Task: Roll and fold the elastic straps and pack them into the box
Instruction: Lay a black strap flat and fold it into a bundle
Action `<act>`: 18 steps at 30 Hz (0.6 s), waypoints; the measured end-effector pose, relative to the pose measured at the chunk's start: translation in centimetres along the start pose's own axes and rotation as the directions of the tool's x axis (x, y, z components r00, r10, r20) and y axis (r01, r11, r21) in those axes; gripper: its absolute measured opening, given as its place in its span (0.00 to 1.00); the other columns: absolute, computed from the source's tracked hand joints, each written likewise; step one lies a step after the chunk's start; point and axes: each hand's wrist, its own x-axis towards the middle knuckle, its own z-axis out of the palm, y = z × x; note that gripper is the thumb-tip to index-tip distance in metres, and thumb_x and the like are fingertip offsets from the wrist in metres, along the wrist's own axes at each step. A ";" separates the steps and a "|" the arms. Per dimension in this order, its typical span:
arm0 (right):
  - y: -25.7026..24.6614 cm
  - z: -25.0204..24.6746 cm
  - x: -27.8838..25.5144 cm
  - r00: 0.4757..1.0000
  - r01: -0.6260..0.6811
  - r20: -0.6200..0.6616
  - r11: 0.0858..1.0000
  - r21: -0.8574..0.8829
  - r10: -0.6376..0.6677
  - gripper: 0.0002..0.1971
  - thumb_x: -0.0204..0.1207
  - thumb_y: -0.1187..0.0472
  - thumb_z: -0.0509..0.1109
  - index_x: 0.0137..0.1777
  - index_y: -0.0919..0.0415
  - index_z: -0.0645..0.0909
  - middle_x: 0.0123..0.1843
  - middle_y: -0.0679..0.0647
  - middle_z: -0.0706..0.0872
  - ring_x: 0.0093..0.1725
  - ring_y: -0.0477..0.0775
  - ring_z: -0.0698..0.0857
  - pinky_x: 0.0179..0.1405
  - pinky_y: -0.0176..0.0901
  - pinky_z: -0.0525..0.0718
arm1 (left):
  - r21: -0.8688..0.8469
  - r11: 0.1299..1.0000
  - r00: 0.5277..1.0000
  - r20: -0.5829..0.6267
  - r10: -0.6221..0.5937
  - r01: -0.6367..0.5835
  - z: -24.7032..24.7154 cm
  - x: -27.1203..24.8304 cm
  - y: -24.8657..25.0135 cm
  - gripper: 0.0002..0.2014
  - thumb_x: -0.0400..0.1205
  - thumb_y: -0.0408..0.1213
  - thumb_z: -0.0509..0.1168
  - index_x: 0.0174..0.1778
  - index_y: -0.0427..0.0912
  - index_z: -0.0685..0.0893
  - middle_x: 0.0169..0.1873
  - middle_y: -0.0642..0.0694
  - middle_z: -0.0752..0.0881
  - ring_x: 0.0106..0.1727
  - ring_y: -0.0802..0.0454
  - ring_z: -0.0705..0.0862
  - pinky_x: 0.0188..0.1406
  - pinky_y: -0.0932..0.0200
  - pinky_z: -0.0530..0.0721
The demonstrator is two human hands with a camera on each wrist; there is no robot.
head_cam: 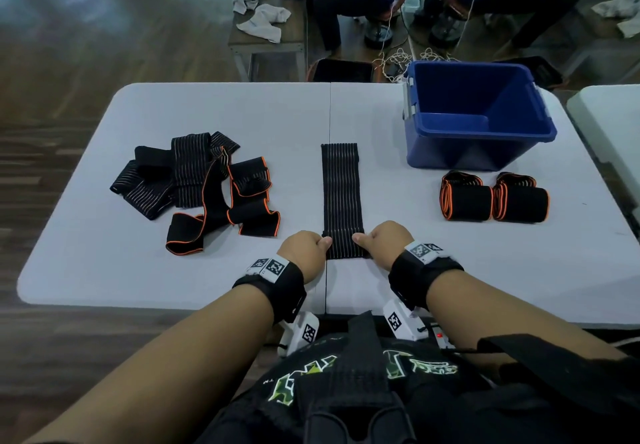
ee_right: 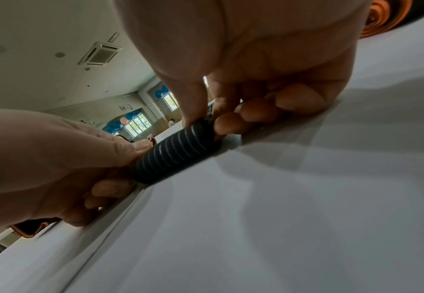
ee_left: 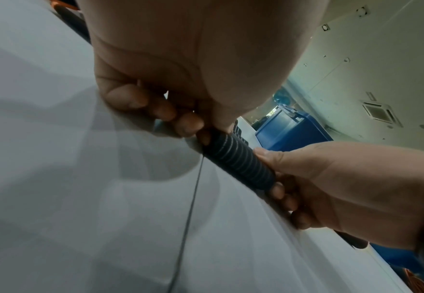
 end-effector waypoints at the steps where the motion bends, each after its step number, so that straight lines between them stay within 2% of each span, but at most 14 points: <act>1: -0.1 0.1 0.1 1.000 -0.016 0.001 1.000 -0.027 0.016 0.28 0.81 0.40 0.65 0.29 0.62 0.74 0.26 0.55 0.77 0.27 0.54 0.76 0.26 0.43 0.68 | 0.023 1.000 1.000 0.005 -0.010 0.010 0.0 0.0 0.2 0.24 0.91 0.49 0.54 0.28 0.44 0.72 0.29 0.47 0.77 0.39 0.43 0.79 0.42 0.52 0.75; 4: -0.2 0.3 0.3 0.999 -0.028 -0.025 0.997 -0.066 0.026 0.27 0.80 0.40 0.66 0.29 0.62 0.75 0.28 0.55 0.78 0.28 0.53 0.77 0.25 0.42 0.67 | 0.089 0.996 0.999 0.009 -0.033 0.032 -0.1 0.1 0.6 0.23 0.91 0.50 0.54 0.32 0.44 0.75 0.35 0.44 0.81 0.47 0.40 0.84 0.49 0.49 0.80; 8: -0.7 0.5 0.1 0.997 -0.033 -0.075 0.991 -0.128 0.024 0.25 0.79 0.41 0.68 0.30 0.60 0.74 0.30 0.54 0.78 0.29 0.51 0.76 0.24 0.42 0.66 | 0.162 0.985 0.998 0.008 -0.063 0.061 0.0 0.5 1.1 0.22 0.90 0.53 0.55 0.38 0.42 0.80 0.39 0.41 0.85 0.53 0.39 0.87 0.49 0.51 0.81; 11: -0.8 -0.2 -0.2 0.996 0.017 -0.084 0.971 -0.237 -0.038 0.23 0.78 0.40 0.69 0.32 0.59 0.73 0.31 0.52 0.77 0.29 0.51 0.75 0.27 0.43 0.70 | 0.303 0.952 0.998 0.026 -0.057 0.047 -0.2 0.3 1.9 0.22 0.90 0.51 0.54 0.55 0.38 0.86 0.53 0.37 0.88 0.60 0.39 0.86 0.57 0.49 0.82; 13: -0.7 -0.7 -0.6 0.990 0.067 -0.102 0.964 -0.258 -0.096 0.21 0.77 0.42 0.71 0.37 0.59 0.74 0.34 0.51 0.78 0.34 0.53 0.78 0.33 0.44 0.74 | 0.359 0.933 1.000 0.015 -0.024 0.017 0.0 0.1 2.2 0.17 0.90 0.49 0.56 0.61 0.40 0.83 0.59 0.37 0.87 0.63 0.39 0.84 0.62 0.48 0.83; 15: -0.7 -0.6 -1.0 0.973 0.146 -0.135 0.953 -0.267 -0.187 0.17 0.77 0.46 0.73 0.46 0.59 0.74 0.42 0.53 0.79 0.43 0.58 0.81 0.40 0.48 0.80 | 0.330 0.944 0.997 -0.074 0.019 0.006 0.0 -0.3 2.1 0.12 0.87 0.49 0.63 0.57 0.44 0.77 0.56 0.40 0.85 0.58 0.38 0.85 0.58 0.43 0.85; 16: -0.8 -0.4 -1.2 0.957 0.196 -0.152 0.938 -0.287 -0.247 0.15 0.78 0.49 0.73 0.49 0.58 0.74 0.46 0.55 0.79 0.47 0.60 0.81 0.44 0.51 0.82 | 0.307 0.952 0.988 -0.143 0.057 -0.011 0.0 -0.4 1.9 0.14 0.85 0.49 0.66 0.57 0.44 0.74 0.55 0.41 0.83 0.55 0.38 0.84 0.56 0.41 0.85; 18: -1.1 0.2 -1.5 0.916 0.280 -0.176 0.888 -0.365 -0.362 0.10 0.79 0.54 0.71 0.52 0.58 0.76 0.52 0.57 0.78 0.53 0.62 0.79 0.48 0.55 0.84 | 0.404 0.908 0.958 -0.200 0.205 -0.111 0.0 -0.3 1.6 0.17 0.82 0.47 0.69 0.59 0.45 0.72 0.56 0.42 0.79 0.55 0.39 0.81 0.53 0.41 0.83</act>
